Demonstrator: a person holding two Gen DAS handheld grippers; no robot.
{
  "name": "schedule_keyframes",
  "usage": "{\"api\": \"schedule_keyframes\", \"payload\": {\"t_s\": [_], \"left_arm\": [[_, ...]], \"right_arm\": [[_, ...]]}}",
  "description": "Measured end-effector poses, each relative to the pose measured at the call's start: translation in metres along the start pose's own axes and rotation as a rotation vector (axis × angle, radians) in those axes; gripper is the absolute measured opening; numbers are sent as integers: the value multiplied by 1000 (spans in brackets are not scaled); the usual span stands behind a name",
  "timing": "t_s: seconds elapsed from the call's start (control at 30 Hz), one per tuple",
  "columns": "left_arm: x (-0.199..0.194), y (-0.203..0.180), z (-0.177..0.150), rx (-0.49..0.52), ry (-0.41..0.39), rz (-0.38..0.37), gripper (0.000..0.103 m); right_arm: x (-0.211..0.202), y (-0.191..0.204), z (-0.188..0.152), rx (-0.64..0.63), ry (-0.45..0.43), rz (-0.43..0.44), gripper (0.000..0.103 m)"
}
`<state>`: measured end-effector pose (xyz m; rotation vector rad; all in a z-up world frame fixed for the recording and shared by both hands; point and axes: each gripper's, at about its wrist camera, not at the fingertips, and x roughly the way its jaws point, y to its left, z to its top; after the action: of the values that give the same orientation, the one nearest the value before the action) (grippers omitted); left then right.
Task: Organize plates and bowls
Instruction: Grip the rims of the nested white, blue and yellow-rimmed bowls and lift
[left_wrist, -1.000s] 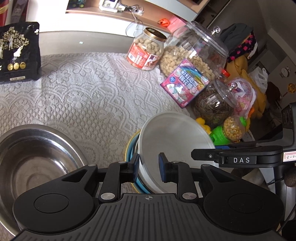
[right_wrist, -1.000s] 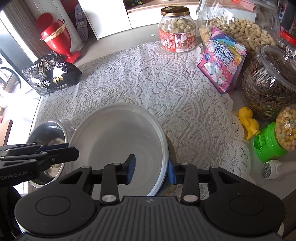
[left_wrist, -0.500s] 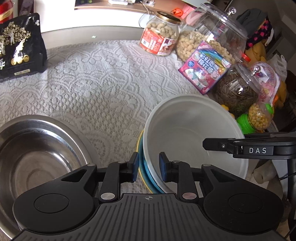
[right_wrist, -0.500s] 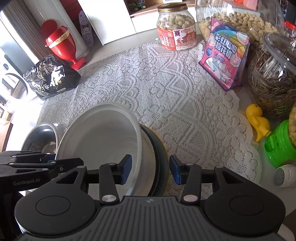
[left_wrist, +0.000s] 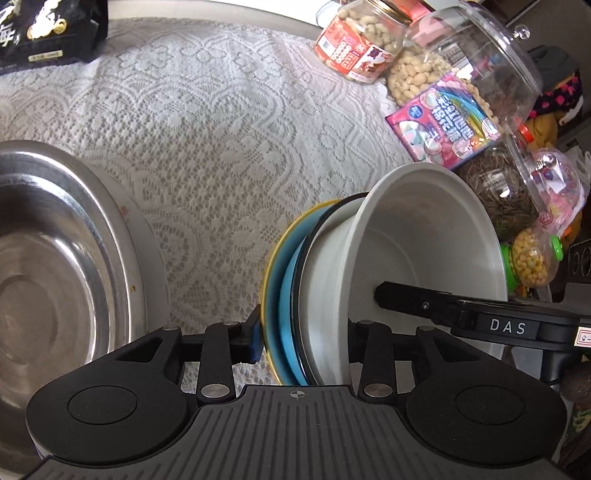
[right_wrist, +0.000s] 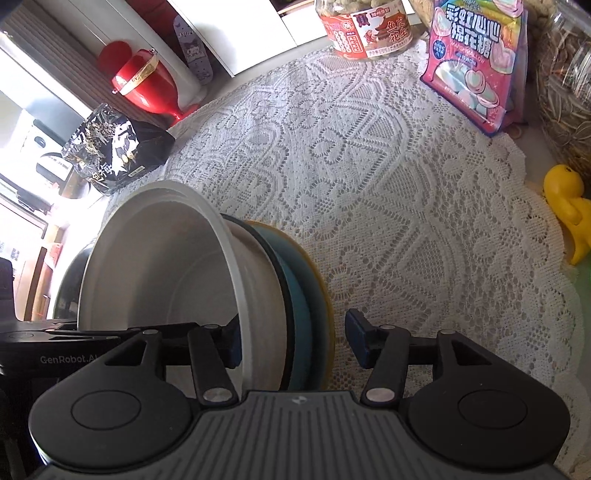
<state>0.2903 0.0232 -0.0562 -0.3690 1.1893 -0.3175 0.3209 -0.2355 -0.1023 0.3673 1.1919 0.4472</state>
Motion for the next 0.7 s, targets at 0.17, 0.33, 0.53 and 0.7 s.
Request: {"api": "schedule_keyframes", "payload": {"t_s": [0.17,0.33,0.53,0.7], "left_arm": [[7,0,-2,-20,7,-36,51],[12,2,-2,-46,19,-67,53],[10,3,-5,-77,4,-67,52],[11,3,-2,-71,19,-58,53]], "right_arm": [[6,-2,0,8,40,48,55],[8,-3,-1,26,63,82,55],[7,-5,-3,29,50,112,55],[6,-2,-3,18,58,101,55]]}}
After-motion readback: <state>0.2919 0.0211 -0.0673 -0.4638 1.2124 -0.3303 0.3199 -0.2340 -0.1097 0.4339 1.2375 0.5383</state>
